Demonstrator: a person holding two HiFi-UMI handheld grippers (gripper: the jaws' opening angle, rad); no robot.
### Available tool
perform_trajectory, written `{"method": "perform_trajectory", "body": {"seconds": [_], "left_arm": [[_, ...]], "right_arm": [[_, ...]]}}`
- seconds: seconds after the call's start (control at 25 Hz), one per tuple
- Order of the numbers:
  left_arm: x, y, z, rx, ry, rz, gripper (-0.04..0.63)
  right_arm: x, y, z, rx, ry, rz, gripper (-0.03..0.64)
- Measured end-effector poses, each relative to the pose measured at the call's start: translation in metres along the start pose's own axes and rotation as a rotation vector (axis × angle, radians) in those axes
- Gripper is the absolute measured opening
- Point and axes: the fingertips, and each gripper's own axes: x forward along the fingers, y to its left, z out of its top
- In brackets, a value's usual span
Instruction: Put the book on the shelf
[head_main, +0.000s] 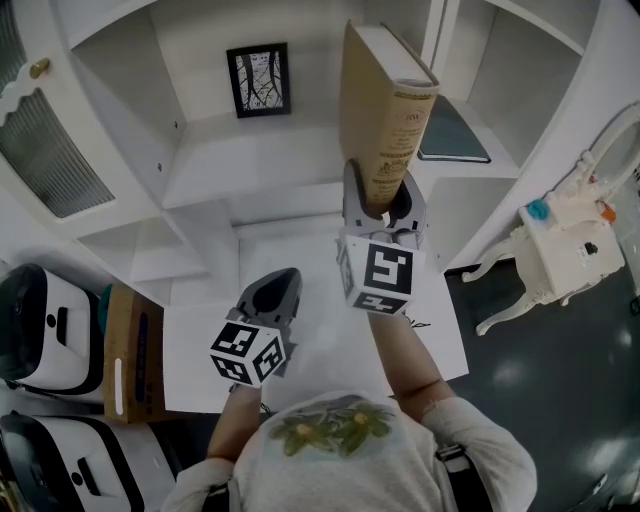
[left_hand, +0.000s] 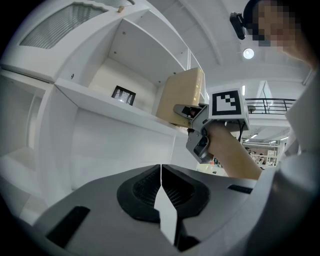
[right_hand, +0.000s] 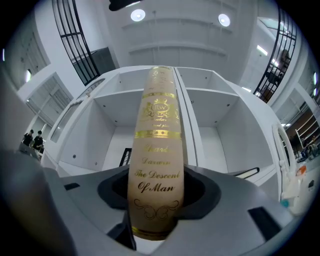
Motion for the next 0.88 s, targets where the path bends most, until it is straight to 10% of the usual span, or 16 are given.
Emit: {"method": "perform_trajectory", "body": {"seconds": [0.88], "left_arm": [[-0.002,0.000,-0.001,-0.002,-0.002,0.003,0.032]], "right_arm": [[0.026,-0.005,-0.007,-0.007,0.073,-0.056,0.230]]}}
